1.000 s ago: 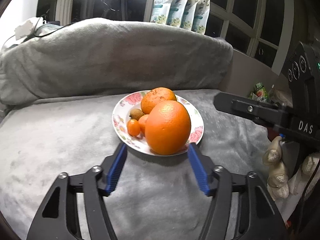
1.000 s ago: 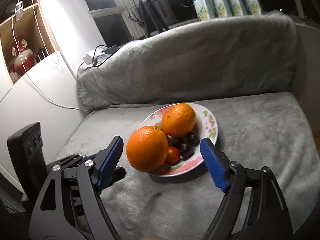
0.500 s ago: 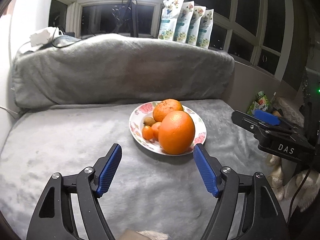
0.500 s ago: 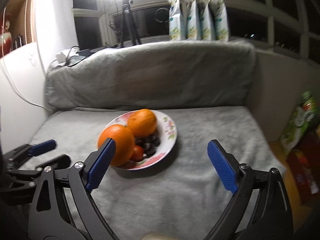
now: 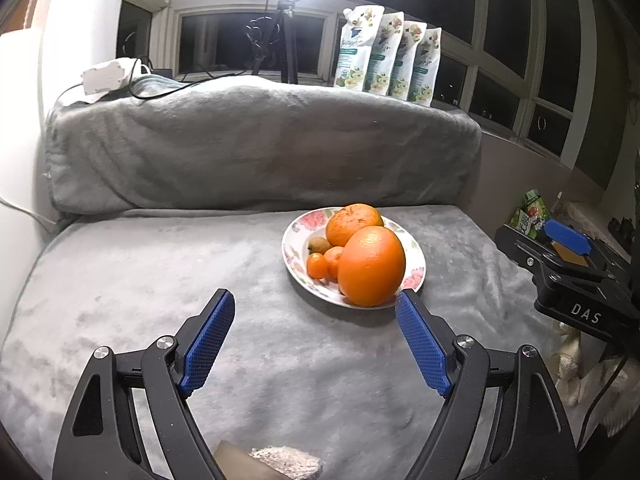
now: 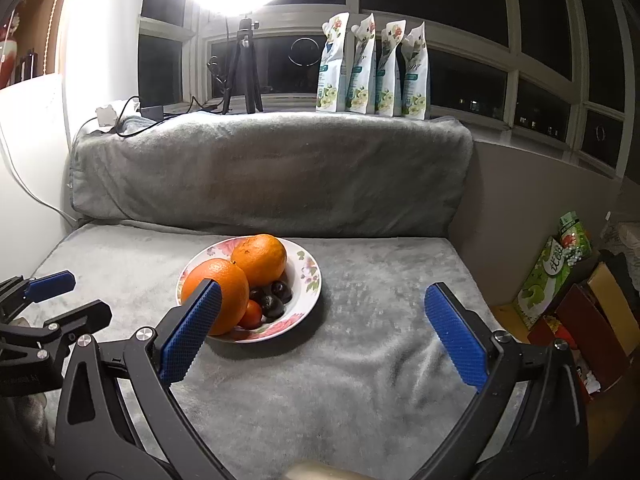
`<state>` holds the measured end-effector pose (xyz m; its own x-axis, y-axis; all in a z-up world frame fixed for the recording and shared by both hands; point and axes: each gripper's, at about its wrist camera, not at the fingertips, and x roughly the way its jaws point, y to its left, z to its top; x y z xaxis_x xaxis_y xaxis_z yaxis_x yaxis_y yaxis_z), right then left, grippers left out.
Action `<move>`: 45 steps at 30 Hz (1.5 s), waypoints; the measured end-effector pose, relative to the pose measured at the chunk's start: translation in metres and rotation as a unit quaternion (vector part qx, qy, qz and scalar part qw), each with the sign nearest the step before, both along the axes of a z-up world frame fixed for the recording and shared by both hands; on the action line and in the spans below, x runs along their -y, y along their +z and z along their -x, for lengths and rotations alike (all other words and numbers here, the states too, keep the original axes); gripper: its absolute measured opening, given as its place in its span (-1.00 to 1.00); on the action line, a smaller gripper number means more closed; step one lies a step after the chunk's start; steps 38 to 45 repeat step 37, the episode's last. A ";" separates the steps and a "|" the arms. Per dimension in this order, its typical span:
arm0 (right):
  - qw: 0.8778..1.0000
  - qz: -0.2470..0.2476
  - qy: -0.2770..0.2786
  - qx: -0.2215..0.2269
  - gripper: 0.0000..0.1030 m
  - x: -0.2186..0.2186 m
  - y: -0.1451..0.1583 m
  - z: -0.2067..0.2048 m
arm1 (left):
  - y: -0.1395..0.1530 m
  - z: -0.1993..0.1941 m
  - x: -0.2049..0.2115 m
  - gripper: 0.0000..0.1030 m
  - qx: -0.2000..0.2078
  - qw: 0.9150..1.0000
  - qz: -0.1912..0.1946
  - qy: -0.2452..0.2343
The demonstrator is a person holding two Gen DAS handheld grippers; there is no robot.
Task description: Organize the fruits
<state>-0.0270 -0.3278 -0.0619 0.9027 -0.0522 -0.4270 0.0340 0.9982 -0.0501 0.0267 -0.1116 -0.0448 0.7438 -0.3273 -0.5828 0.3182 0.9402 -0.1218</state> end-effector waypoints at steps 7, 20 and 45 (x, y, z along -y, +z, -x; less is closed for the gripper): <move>1.000 0.002 -0.001 0.007 1.00 -0.003 0.001 0.005 | 0.005 0.004 -0.003 0.61 0.010 1.000 -0.003 0.003; 1.000 0.007 0.006 0.016 1.00 -0.010 0.005 0.010 | 0.010 0.009 -0.003 0.61 0.023 1.000 -0.009 0.007; 1.000 0.004 0.012 0.010 1.00 -0.011 0.002 0.008 | 0.011 0.009 -0.005 0.61 0.025 1.000 -0.008 0.008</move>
